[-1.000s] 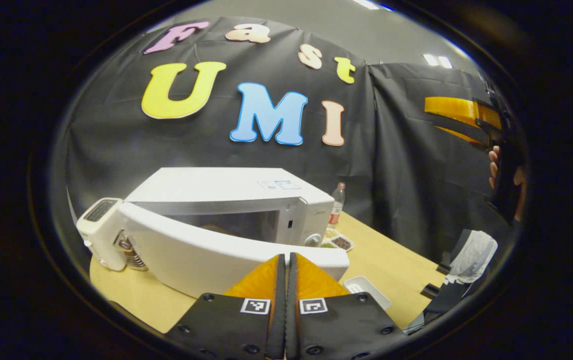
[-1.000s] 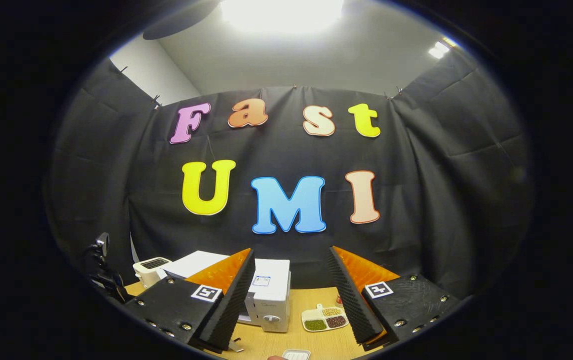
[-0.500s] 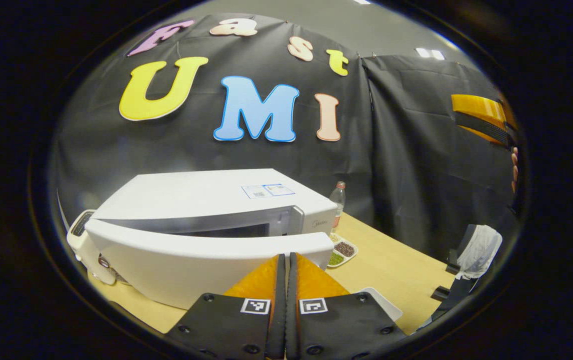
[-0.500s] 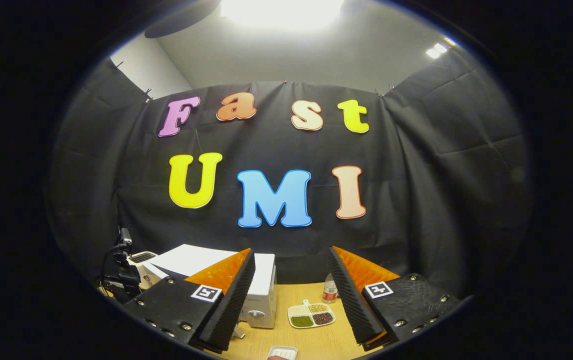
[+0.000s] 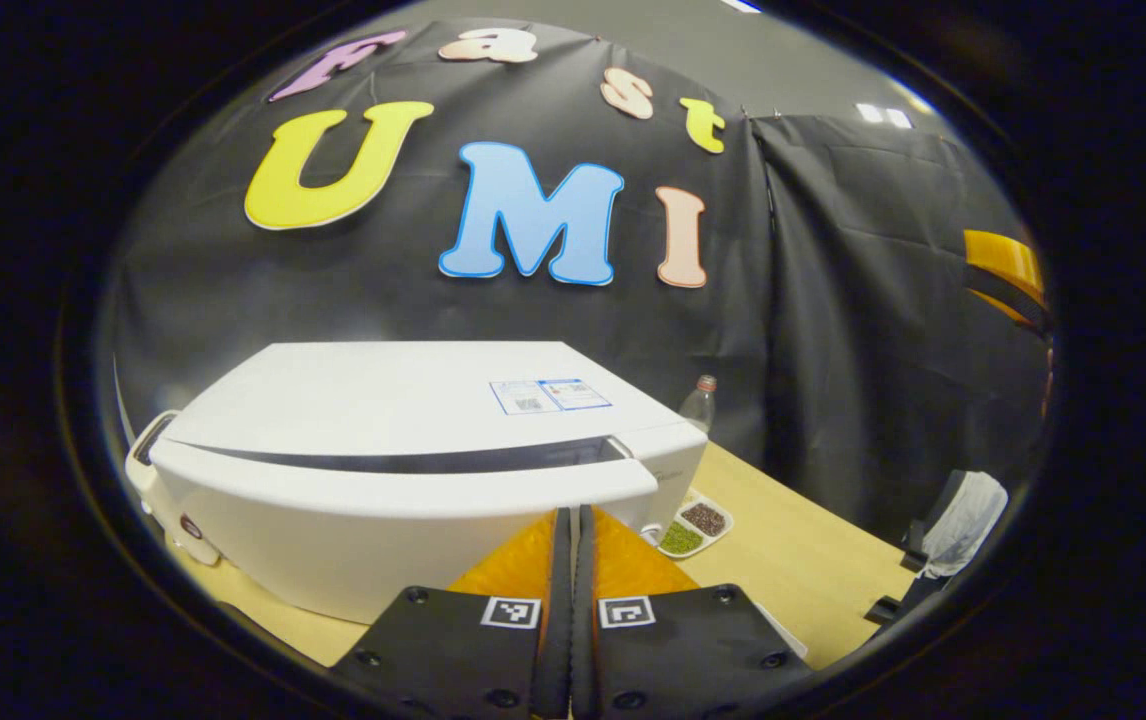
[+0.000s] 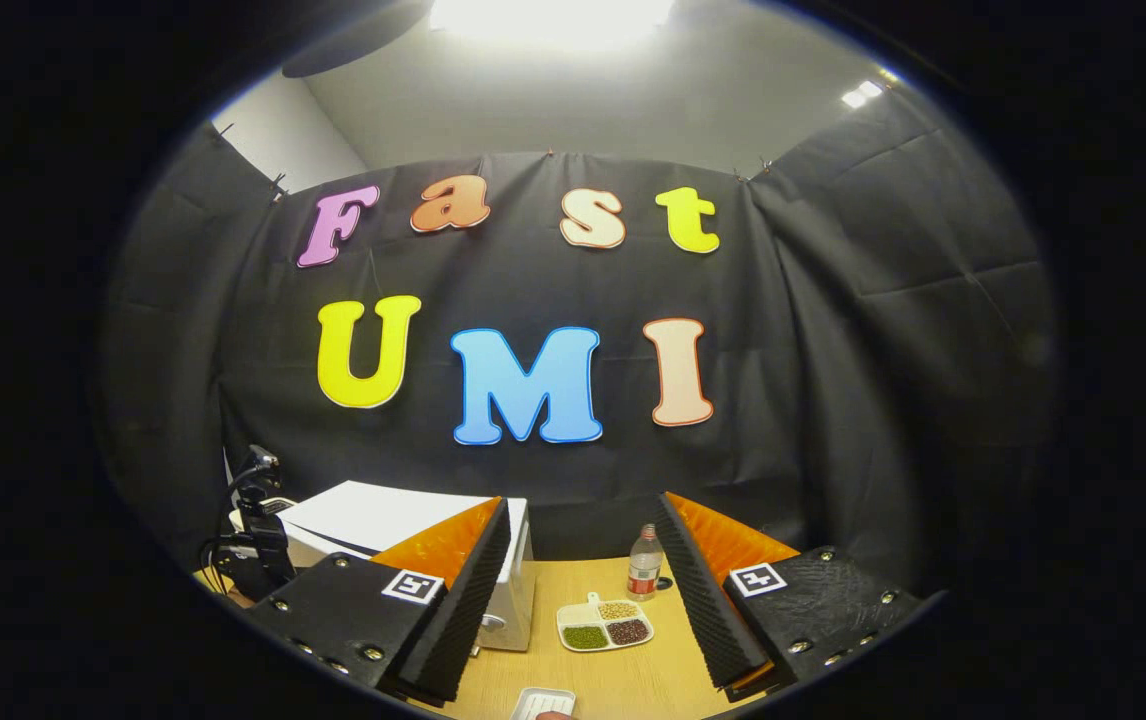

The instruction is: Open the microwave oven with the left hand, put the food in, and close the microwave oven.

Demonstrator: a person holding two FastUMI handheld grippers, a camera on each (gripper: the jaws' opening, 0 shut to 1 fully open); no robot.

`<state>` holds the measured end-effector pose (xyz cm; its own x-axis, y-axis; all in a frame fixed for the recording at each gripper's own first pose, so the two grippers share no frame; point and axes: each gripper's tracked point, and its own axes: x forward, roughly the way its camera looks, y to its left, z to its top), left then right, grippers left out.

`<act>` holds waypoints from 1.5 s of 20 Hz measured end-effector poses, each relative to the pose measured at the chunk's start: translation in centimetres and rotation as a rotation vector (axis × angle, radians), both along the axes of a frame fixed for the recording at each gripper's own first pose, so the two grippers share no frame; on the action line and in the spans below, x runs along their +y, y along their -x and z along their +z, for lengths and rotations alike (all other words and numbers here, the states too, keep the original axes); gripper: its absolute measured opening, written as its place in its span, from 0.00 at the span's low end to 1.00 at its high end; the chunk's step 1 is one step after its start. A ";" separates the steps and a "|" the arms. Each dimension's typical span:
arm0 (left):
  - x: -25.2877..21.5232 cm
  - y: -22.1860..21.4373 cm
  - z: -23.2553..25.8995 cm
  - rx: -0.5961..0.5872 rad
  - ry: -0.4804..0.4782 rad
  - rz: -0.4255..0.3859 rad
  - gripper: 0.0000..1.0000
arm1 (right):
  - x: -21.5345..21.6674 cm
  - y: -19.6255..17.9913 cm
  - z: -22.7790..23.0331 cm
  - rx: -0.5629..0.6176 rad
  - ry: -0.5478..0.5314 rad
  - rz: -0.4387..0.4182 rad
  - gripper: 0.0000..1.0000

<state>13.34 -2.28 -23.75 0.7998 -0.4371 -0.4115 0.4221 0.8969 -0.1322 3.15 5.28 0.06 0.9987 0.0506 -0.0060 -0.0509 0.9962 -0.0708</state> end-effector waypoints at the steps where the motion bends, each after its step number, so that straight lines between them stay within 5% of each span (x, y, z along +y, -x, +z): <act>1: 0.0 -0.4 -0.1 -0.002 -0.005 0.008 0.05 | -0.4 -0.2 0.0 0.003 0.003 -0.002 0.88; 6: -0.7 -2.1 0.5 -0.013 0.059 0.040 0.07 | -1.8 -0.8 0.5 -0.019 0.030 -0.036 0.88; 27: -1.3 -2.4 -0.2 -0.049 -0.005 0.059 0.07 | -1.9 -0.7 0.1 -0.006 0.034 -0.024 0.88; 30: -0.5 -2.5 -1.9 0.020 0.004 0.097 0.07 | -1.9 -0.4 -0.1 -0.001 0.038 -0.020 0.89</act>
